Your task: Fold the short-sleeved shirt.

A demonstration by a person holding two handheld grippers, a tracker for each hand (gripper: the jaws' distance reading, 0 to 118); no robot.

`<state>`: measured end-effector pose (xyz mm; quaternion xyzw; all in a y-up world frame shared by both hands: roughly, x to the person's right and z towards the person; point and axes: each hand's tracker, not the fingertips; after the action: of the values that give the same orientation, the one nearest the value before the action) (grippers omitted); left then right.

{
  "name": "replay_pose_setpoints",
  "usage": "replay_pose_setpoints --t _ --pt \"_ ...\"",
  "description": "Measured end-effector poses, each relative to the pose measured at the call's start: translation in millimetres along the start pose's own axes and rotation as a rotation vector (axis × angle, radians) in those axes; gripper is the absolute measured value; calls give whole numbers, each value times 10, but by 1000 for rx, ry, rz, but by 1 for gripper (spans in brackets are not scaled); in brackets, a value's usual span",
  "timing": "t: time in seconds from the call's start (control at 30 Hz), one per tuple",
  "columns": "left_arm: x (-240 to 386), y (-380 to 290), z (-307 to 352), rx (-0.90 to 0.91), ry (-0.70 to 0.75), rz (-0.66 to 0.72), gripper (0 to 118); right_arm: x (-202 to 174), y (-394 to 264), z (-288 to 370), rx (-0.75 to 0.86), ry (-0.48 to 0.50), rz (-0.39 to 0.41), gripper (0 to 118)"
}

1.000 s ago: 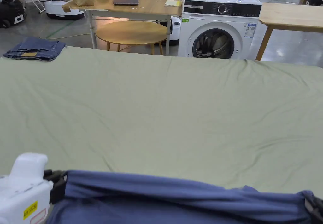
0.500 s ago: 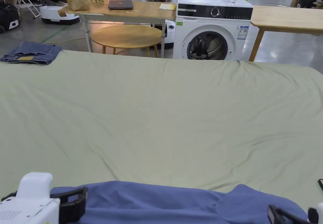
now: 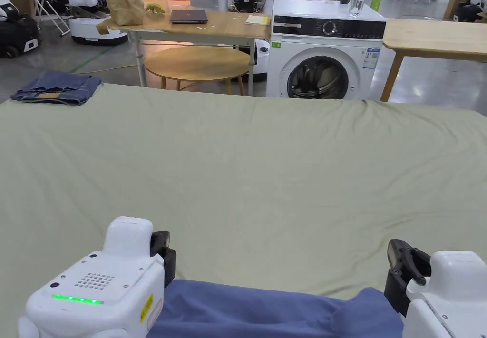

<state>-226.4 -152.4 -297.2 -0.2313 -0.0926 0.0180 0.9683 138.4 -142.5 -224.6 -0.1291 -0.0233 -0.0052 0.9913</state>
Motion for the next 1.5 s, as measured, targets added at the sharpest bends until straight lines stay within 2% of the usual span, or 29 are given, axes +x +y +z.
replay_pose_setpoints --t 0.07,0.1,0.13,0.17,0.2,0.37,0.4,0.5,0.53,0.57,0.67,0.7,0.73,0.77,0.83,0.87,0.97,1.07,1.2,1.27,1.4,1.5 --pt "-281 -75 4 -33 -1 72 0 18 -37 -29 -9 -1 15 0" --pt "-442 -149 13 -57 -16 125 8 19 -46 -26 -12 0 15 0" --pt "-614 -216 6 -87 -22 169 54 24 -59 -20 -19 6 13 0" --pt "-752 -306 12 -116 -25 208 94 26 -101 -43 -27 6 15 0" --pt "-952 -420 54 -112 -21 260 116 15 -126 -39 -34 -1 23 0" --pt "-1674 -969 63 -262 45 485 118 -11 -229 -38 -68 -6 25 0" --pt "-1806 -1100 29 -289 6 577 118 -15 -239 -40 -77 -3 22 0" --pt "-1998 -1493 -175 -309 -254 936 118 -47 -268 -57 -97 1 12 0" --pt "-2001 -1539 -219 -198 -297 964 118 -51 -269 -56 -103 3 9 0" --pt "-1973 -1520 -258 -146 -270 979 118 -64 -285 -58 -104 2 6 0" --pt "-1952 -1541 -509 -147 -483 1166 118 -72 -282 -50 -111 4 -3 0" --pt "-1903 -1554 -604 -165 -560 1228 115 -80 -290 -51 -113 4 -3 0" --pt "-1782 -1529 -646 -207 -596 1277 101 -82 -289 -52 -114 3 -2 0" --pt "-1723 -1538 -675 -223 -565 1270 76 -83 -286 -53 -116 2 0 0" --pt "-1653 -1599 -752 -287 -453 1245 16 -87 -288 -47 -113 -3 -1 0" --pt "-1633 -1650 -785 -323 -404 1234 11 -81 -286 -46 -113 -3 -7 0" --pt "-1726 -1564 -700 -232 -378 1193 7 -75 -295 -37 -117 -7 -9 0" --pt "-1881 -1329 -567 -171 -251 1018 7 -58 -290 1 -115 -6 -5 0" --pt "-1732 -829 -360 -176 41 482 7 -58 -307 22 -118 -1 16 0" --pt "-1385 -597 -246 -143 6 286 7 -52 -332 25 -121 -1 25 0" --pt "-370 -291 -154 -114 93 -225 7 -39 -343 28 -129 1 14 0" --pt "347 -373 -298 -154 82 -424 7 -38 -386 55 -129 0 20 0"
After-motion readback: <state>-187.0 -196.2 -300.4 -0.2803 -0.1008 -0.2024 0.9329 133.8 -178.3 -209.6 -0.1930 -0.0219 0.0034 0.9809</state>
